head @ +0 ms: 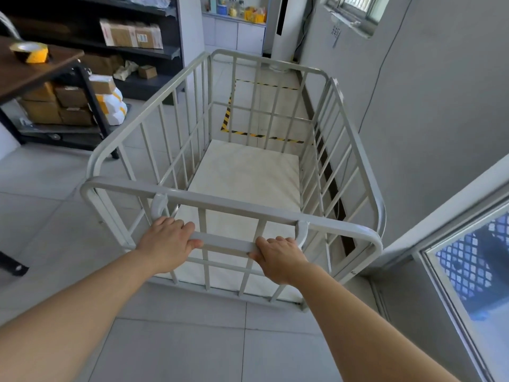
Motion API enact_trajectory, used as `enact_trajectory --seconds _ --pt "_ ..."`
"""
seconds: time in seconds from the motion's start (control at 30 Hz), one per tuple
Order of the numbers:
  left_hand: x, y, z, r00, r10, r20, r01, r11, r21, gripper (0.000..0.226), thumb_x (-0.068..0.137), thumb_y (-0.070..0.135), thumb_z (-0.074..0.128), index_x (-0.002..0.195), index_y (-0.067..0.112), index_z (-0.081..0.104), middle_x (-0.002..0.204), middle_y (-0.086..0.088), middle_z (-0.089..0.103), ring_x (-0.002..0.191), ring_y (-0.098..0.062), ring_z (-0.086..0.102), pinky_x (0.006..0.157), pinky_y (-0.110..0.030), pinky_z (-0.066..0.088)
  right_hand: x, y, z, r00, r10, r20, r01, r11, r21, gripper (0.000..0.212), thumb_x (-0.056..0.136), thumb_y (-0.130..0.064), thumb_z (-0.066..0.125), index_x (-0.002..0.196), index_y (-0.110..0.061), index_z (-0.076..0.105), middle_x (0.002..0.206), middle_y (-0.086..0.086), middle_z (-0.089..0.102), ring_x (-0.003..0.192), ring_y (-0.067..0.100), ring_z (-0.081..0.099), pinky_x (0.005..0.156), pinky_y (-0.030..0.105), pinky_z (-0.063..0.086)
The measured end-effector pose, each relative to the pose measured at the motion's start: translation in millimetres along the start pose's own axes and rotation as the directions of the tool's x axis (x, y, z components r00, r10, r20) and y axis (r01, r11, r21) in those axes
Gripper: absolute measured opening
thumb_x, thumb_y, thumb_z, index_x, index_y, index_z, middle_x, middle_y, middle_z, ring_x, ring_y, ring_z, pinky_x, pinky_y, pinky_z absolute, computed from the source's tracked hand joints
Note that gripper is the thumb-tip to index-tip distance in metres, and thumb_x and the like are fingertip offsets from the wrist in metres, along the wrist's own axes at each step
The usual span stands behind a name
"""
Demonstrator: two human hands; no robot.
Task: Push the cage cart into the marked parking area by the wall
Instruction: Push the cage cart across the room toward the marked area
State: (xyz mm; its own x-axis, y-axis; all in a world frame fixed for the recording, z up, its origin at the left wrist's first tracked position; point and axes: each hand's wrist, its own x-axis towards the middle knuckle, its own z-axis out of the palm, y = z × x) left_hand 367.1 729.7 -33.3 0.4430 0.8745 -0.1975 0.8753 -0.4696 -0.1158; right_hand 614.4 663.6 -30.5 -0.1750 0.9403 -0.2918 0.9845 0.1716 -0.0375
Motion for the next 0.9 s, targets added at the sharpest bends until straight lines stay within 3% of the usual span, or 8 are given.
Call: enact_trajectory --seconds 0.57,0.9 --pt "159.8 -6.7 -29.8 1.000 -0.021 -0.019 0.020 1.000 -0.009 0.046 0.098 0.054 0.020 0.111 0.019 0.047 0.114 0.001 0.058 0.112 -0.020 0.048 0.104 -0.031 0.029 132.6 98.4 -42.5 1.000 -0.013 0.022 0.013 1.000 -0.023 0.043 0.100 -0.049 0.019 0.109 -0.015 0.044 0.086 0.002 0.051 0.082 0.024 0.044 0.086 0.039 0.034" --pt "281.6 -24.8 -51.5 1.000 -0.009 -0.024 0.008 0.999 -0.036 0.048 0.097 0.054 0.019 0.109 0.018 0.048 0.112 -0.001 0.059 0.111 -0.021 0.050 0.103 -0.033 0.029 232.1 154.4 -77.0 0.998 0.053 0.015 -0.052 0.999 -0.012 0.038 0.101 -0.046 0.021 0.106 -0.016 0.044 0.087 0.001 0.049 0.086 0.025 0.047 0.091 0.039 0.037"
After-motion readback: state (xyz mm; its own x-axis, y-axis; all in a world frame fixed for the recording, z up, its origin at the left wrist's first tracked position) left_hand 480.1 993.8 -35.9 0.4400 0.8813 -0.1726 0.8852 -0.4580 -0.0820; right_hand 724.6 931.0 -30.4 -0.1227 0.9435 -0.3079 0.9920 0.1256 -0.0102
